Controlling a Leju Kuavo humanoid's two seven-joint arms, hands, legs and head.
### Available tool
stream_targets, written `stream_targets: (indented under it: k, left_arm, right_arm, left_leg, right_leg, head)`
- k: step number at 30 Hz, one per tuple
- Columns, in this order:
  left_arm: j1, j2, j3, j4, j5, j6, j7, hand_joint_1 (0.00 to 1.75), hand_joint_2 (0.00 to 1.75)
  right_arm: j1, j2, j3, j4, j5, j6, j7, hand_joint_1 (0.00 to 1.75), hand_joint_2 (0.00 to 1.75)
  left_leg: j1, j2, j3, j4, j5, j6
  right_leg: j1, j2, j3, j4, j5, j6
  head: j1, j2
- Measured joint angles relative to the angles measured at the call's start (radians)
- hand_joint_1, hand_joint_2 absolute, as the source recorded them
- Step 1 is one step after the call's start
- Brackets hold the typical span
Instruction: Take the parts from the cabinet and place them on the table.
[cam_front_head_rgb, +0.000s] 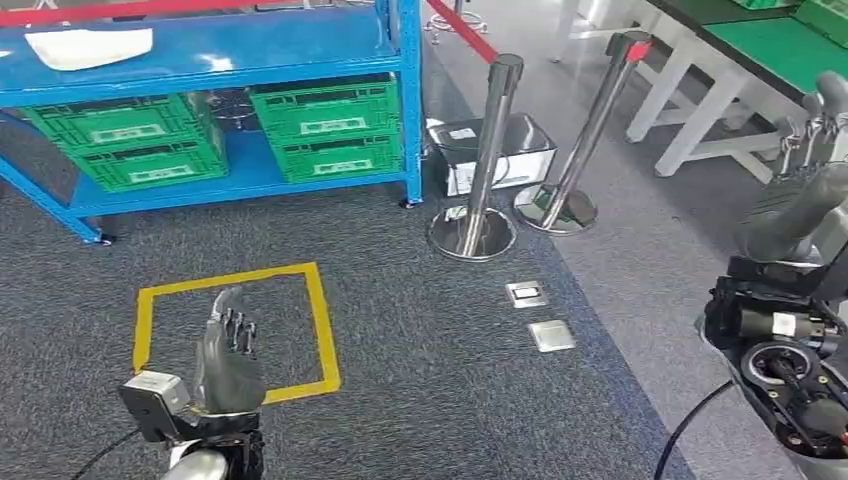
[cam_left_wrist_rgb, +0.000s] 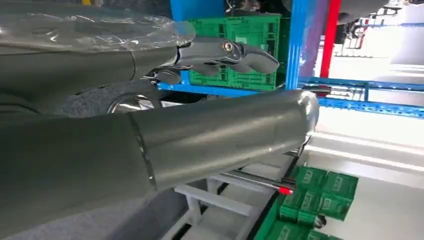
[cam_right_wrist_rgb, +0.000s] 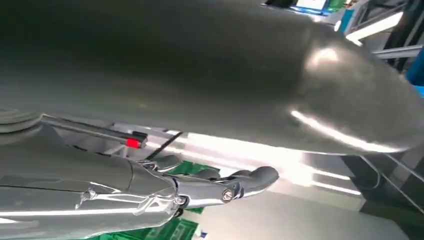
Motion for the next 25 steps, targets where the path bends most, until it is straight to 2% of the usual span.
stream_targets:
  k: [8,17,25]
  left_arm:
    - [-0.003,0.004,0.0,0.0,0.0,-0.006,0.016,0.0,0.0]
    - [-0.002,0.004,0.0,0.015,0.003,-0.007,0.027,0.0,0.0]
    - [-0.007,-0.022,0.0,0.116,0.074,-0.038,0.021,0.0,0.0]
  right_arm:
    - [0.023,-0.014,-0.007,-0.008,-0.016,-0.001,-0.001,0.0,0.0]
    - [0.063,-0.015,-0.006,0.0,-0.083,0.016,-0.053,0.0,0.0]
    - [0.128,-0.015,-0.009,0.03,-0.105,0.069,-0.115,0.0,0.0]
  left_leg:
    - [0.0,0.0,0.001,-0.003,0.001,-0.002]
    - [0.0,0.0,0.001,-0.005,0.001,-0.002]
    - [0.0,0.0,0.001,-0.005,0.001,-0.002]
  right_leg:
    - [0.0,0.0,0.0,0.0,-0.001,-0.001]
    - [0.0,0.0,-0.001,0.0,-0.001,-0.001]
    - [0.0,0.0,-0.001,0.0,-0.001,-0.002]
  head:
    - [-0.004,0.0]
    - [-0.006,0.0]
    - [-0.007,0.0]
